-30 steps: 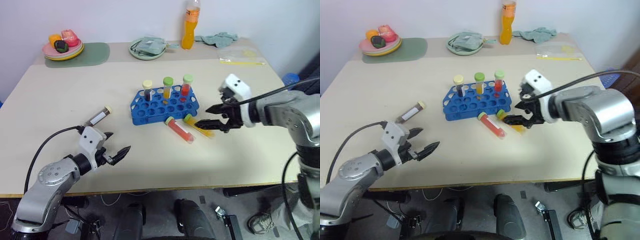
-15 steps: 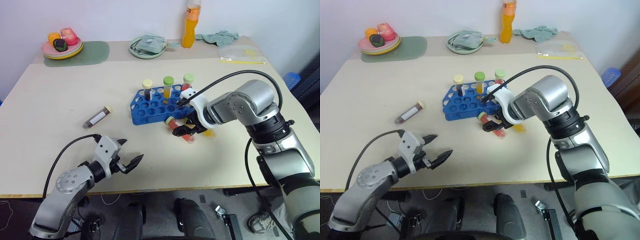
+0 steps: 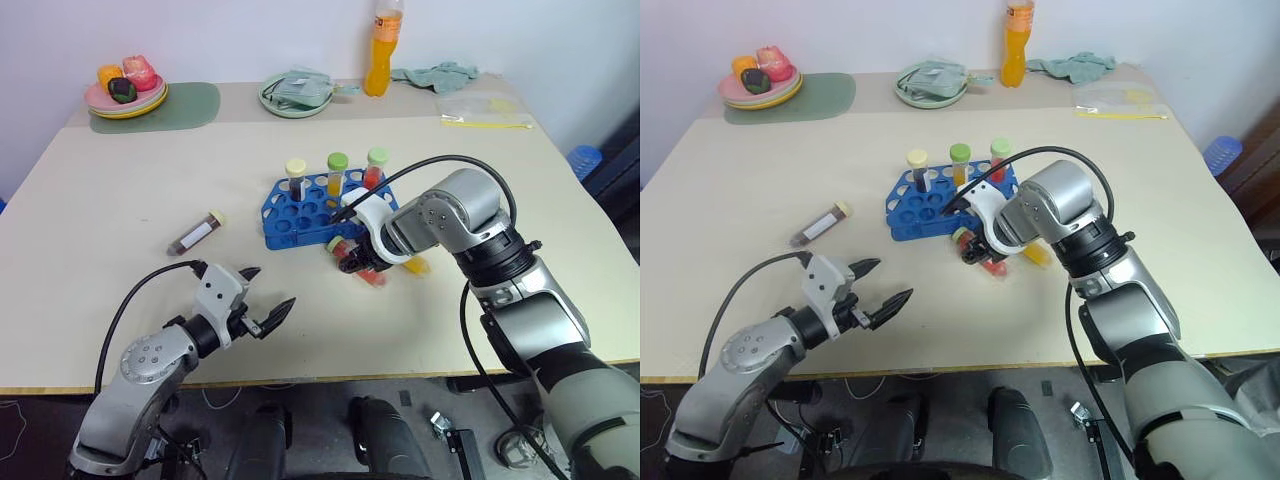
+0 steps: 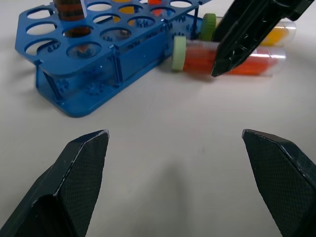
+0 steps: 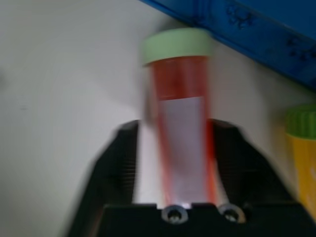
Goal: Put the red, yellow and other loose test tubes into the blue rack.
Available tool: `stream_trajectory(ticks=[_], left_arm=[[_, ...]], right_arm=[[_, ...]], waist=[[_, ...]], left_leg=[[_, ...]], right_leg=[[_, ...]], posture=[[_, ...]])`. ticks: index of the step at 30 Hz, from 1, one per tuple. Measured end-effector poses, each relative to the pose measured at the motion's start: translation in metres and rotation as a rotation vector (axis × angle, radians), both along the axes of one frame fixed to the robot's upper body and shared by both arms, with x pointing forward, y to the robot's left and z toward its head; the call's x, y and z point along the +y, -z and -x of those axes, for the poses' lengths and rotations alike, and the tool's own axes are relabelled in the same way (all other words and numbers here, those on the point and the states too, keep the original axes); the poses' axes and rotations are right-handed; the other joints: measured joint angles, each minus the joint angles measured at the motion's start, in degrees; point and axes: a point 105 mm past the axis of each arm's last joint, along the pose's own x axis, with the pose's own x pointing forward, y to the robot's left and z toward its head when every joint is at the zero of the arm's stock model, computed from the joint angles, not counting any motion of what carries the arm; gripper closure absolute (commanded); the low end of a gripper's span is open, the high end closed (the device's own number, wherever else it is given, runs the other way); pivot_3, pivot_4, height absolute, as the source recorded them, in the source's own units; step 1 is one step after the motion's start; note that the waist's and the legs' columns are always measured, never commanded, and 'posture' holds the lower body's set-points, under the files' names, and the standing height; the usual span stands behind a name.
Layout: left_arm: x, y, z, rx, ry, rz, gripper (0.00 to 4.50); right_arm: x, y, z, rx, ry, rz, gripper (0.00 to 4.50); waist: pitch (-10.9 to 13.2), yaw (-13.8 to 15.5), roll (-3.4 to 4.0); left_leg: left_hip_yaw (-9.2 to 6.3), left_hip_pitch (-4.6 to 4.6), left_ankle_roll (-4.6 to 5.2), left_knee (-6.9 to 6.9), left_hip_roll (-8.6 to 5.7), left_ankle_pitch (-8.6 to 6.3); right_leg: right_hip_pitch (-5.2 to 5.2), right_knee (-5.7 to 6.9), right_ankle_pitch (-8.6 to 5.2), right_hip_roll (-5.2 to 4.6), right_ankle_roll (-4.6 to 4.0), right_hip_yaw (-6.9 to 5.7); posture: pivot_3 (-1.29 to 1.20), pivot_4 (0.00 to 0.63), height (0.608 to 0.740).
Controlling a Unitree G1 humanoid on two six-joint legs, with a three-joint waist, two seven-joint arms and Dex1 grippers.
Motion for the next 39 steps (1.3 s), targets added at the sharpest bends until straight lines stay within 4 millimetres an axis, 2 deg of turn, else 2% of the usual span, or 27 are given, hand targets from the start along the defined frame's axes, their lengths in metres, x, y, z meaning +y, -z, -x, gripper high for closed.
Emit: stream_trajectory(ticks=[6,10,12,14,17,19,21,23,26,30,39], left_arm=[[-0.003,0.001,0.0,0.01,0.008,0.0,0.0],[-0.002,0.002,0.0,0.014,0.01,-0.001,0.0],[0.0,0.004,0.0,0.02,0.004,-0.003,0.0],[0.002,0.005,0.001,0.026,0.002,-0.005,0.0],[0.001,0.005,0.001,0.026,0.007,-0.005,0.0],[0.001,0.004,0.0,0.023,0.01,-0.006,0.0],[-0.001,0.001,-0.002,0.013,0.014,-0.006,0.0],[-0.003,-0.004,-0.005,-0.003,0.025,-0.003,0.0],[-0.008,-0.012,-0.009,-0.021,0.051,0.004,0.0],[-0.015,-0.023,-0.014,-0.042,0.076,0.017,0.0],[-0.02,-0.026,-0.01,-0.01,0.099,0.022,0.0]], right_arm=[[-0.001,-0.012,0.01,-0.052,-0.076,-0.026,3.54],[-0.001,-0.017,0.032,-0.099,-0.199,-0.099,3.54],[0.003,-0.031,0.039,-0.232,-0.295,-0.201,3.54],[0.008,-0.055,0.037,-0.395,-0.332,-0.34,3.54],[0.005,-0.094,0.021,-0.616,-0.228,-0.59,3.54],[-0.007,-0.107,0.008,-0.762,-0.106,-0.681,3.54],[-0.02,-0.102,-0.004,-0.876,0.031,-0.672,3.54],[-0.032,-0.085,-0.016,-0.978,0.165,-0.6,3.54],[-0.036,-0.064,-0.026,-1.024,0.301,-0.572,3.54],[-0.035,-0.06,-0.033,-1.077,0.381,-0.59,3.54],[-0.036,-0.042,-0.043,-1.082,0.453,-0.584,3.54]], waist=[[0.0,-0.01,0.0],[0.0,0.16,0.0],[0.0,0.2,0.0],[0.0,-0.03,-0.01],[-0.03,-0.12,-0.04],[-0.04,0.02,-0.07],[-0.04,0.22,-0.07],[-0.05,0.2,-0.08],[-0.03,-0.16,-0.05],[-0.03,-0.26,-0.04],[-0.03,-0.24,-0.04]], left_leg=[[-0.01,0.01,0.0,0.0,0.0,0.0],[-0.02,-0.02,0.02,0.0,0.0,-0.01],[-0.01,-0.01,0.02,0.0,0.0,-0.01],[0.02,0.02,0.02,0.03,0.02,-0.01],[0.05,0.22,0.02,0.02,0.06,-0.01],[0.04,0.25,0.02,0.04,0.06,-0.01],[0.04,0.24,0.01,0.05,0.03,0.0],[0.08,0.24,-0.01,0.04,0.01,0.01],[0.12,0.25,-0.05,0.04,0.01,0.03],[0.09,0.31,-0.11,0.03,0.03,0.06],[0.08,0.31,-0.11,0.04,0.02,0.06]], right_leg=[[0.0,0.0,0.0,0.01,0.0,0.0],[0.0,-0.02,0.0,0.01,0.01,-0.01],[0.02,-0.04,-0.01,0.01,0.02,-0.03],[0.02,-0.02,-0.01,0.04,0.02,-0.01],[0.13,0.09,-0.01,0.1,0.01,0.04],[0.14,0.21,-0.01,0.08,0.0,0.05],[0.14,0.24,-0.01,0.05,0.01,0.05],[0.11,0.27,-0.01,0.02,0.01,0.09],[-0.03,0.5,-0.02,0.04,-0.01,0.15],[-0.04,0.62,-0.03,0.08,-0.03,0.15],[-0.03,0.62,-0.04,0.08,-0.04,0.15]], posture=[[0.0,0.15,0.74],[0.0,0.15,0.74],[0.0,0.15,0.74],[0.0,0.15,0.74],[0.0,0.15,0.74],[0.0,0.15,0.74],[0.0,0.15,0.74],[0.0,0.15,0.74],[0.0,0.15,0.74],[0.0,0.15,0.74],[0.0,0.15,0.74]])
